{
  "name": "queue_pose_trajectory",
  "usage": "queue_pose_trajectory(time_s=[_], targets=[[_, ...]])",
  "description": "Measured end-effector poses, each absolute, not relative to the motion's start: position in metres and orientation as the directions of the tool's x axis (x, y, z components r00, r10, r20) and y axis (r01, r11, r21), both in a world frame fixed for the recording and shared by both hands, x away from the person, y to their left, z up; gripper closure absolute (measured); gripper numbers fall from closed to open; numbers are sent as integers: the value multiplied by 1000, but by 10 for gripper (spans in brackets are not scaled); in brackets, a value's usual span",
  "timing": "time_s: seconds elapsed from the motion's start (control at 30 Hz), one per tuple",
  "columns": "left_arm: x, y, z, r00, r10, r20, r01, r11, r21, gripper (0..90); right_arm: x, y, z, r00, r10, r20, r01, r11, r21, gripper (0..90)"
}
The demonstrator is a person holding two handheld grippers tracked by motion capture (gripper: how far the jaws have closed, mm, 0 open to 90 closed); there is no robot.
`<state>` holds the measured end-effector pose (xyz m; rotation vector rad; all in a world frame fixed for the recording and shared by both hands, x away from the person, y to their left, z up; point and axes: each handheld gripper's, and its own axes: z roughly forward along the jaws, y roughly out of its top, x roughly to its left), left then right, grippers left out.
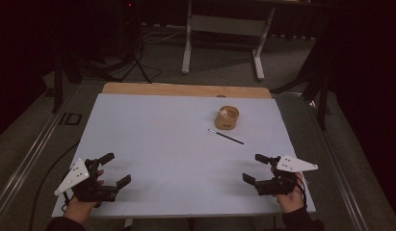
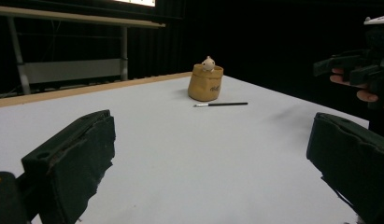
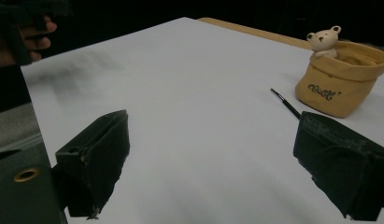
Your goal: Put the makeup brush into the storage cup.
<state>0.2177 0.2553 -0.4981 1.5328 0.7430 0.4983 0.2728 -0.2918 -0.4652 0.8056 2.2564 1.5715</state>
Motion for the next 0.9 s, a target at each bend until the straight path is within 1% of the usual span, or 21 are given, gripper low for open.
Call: queue_pose_trajectory(time_s=[0.27, 0.43, 0.73, 0.8, 0.9], targets=[[217, 255, -498, 697, 708, -118, 157, 10, 988, 15, 279, -294, -463, -784, 615, 82, 290, 246, 925, 106], [217, 255, -498, 694, 710, -120, 158, 12, 987, 15, 287, -294, -465, -776, 627, 66, 308, 285, 908, 106], [217, 254, -498, 698, 707, -115, 157, 6, 988, 15, 303, -300, -471, -761, 643, 86, 373, 325, 869, 106], [217, 254, -498, 698, 707, -115, 157, 6, 988, 15, 306, -302, -471, -756, 649, 89, 386, 332, 861, 132], [217, 254, -498, 698, 707, -114, 158, 3, 987, 15, 311, -305, -472, -750, 655, 94, 399, 335, 853, 130]])
